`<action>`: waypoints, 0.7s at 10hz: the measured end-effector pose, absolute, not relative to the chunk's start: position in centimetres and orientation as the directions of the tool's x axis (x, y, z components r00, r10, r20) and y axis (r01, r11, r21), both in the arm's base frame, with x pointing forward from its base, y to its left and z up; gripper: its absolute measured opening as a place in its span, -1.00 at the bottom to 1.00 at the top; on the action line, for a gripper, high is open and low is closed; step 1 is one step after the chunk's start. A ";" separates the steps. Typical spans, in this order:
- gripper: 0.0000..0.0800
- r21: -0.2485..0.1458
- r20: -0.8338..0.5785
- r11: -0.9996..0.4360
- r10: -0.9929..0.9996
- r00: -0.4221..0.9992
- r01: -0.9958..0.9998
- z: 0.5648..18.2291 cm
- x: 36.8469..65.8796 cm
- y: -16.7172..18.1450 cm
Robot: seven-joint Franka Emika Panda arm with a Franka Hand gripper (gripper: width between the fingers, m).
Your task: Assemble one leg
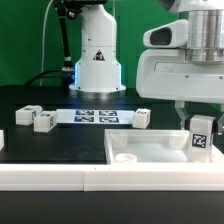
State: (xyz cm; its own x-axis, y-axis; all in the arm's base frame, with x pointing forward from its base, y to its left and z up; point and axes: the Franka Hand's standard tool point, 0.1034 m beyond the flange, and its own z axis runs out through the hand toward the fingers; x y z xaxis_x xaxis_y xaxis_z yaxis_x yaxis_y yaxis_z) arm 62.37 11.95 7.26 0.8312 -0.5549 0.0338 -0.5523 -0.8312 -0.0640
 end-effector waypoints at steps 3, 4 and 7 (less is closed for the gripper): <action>-0.27 -0.075 0.018 -0.647 -0.761 0.648 -0.759 7.3 62.4 11.9; -0.27 -0.074 0.012 -0.573 -0.819 0.574 -0.816 7.3 62.3 11.9; -0.27 -0.075 -0.004 -0.347 -0.937 0.348 -0.935 7.2 62.3 12.0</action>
Offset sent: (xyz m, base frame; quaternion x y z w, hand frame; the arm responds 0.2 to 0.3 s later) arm -0.0047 0.0001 0.0034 -0.0133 0.0130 0.2558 0.9666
